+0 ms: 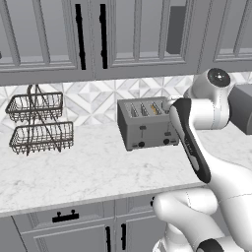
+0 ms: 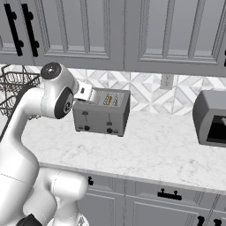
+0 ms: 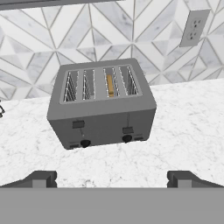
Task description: Start the toaster. Once the lever pops up, take the bread to the plate on the dining counter.
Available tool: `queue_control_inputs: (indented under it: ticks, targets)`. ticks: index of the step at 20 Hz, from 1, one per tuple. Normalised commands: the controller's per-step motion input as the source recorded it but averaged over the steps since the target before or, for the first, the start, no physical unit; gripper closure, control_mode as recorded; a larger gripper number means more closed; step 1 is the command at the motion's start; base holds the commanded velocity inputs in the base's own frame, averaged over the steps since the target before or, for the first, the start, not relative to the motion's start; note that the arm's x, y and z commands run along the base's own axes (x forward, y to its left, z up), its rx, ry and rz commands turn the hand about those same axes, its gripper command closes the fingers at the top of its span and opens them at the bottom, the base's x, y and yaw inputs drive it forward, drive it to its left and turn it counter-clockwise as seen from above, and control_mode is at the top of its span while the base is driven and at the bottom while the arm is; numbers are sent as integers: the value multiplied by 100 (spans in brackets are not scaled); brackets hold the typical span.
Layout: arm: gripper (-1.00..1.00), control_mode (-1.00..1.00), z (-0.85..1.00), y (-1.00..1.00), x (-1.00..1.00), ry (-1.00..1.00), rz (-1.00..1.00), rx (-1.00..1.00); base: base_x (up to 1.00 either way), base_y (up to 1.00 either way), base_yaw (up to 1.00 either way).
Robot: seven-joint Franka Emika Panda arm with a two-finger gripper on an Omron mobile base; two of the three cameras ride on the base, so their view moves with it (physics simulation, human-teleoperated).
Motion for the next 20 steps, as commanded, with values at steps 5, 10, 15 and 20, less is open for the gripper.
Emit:
queue_control_inputs:
  ticks: [5,10,15,20]
  targets:
    - [-100,-100,0,0,0,0,0,0,0,0,0]
    - [-100,-100,0,0,0,0,0,0,0,0,0]
    - [-100,-100,0,0,0,0,0,0,0,0,0]
    - [-100,-100,0,0,0,0,0,0,0,0,0]
